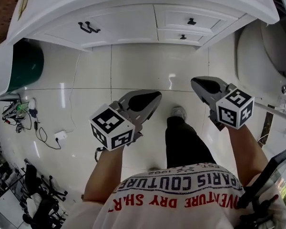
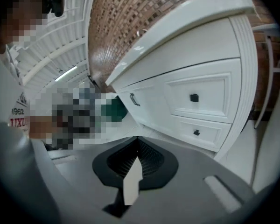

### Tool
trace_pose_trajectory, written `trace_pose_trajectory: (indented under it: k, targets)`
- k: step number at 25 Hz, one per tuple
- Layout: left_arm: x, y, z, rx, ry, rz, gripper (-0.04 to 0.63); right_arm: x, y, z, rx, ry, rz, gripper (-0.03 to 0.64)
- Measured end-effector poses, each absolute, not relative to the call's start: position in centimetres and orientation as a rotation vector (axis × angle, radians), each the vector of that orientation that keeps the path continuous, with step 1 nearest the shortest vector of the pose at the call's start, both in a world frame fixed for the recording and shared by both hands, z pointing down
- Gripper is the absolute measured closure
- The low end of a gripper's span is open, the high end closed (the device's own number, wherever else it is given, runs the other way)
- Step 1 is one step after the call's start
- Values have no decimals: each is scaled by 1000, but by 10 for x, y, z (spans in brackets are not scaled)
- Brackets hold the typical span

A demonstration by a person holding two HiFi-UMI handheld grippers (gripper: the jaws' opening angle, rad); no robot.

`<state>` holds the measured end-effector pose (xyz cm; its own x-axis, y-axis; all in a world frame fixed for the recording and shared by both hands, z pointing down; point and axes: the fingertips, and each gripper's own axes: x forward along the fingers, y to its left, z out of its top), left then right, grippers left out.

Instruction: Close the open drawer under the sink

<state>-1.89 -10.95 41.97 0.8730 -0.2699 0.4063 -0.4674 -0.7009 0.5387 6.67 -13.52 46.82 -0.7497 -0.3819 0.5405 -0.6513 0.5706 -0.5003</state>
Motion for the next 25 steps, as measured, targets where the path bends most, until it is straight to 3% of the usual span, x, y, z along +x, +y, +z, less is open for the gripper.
trace_pose_trajectory:
  k: [10,25]
  targets:
    - [-55,26,296,2570,-533,310,611,-7,57,317,619,-2507,797,609]
    - [-141,388,115,2785,-442,318,611,-91,390,135,775,-2594,649,609]
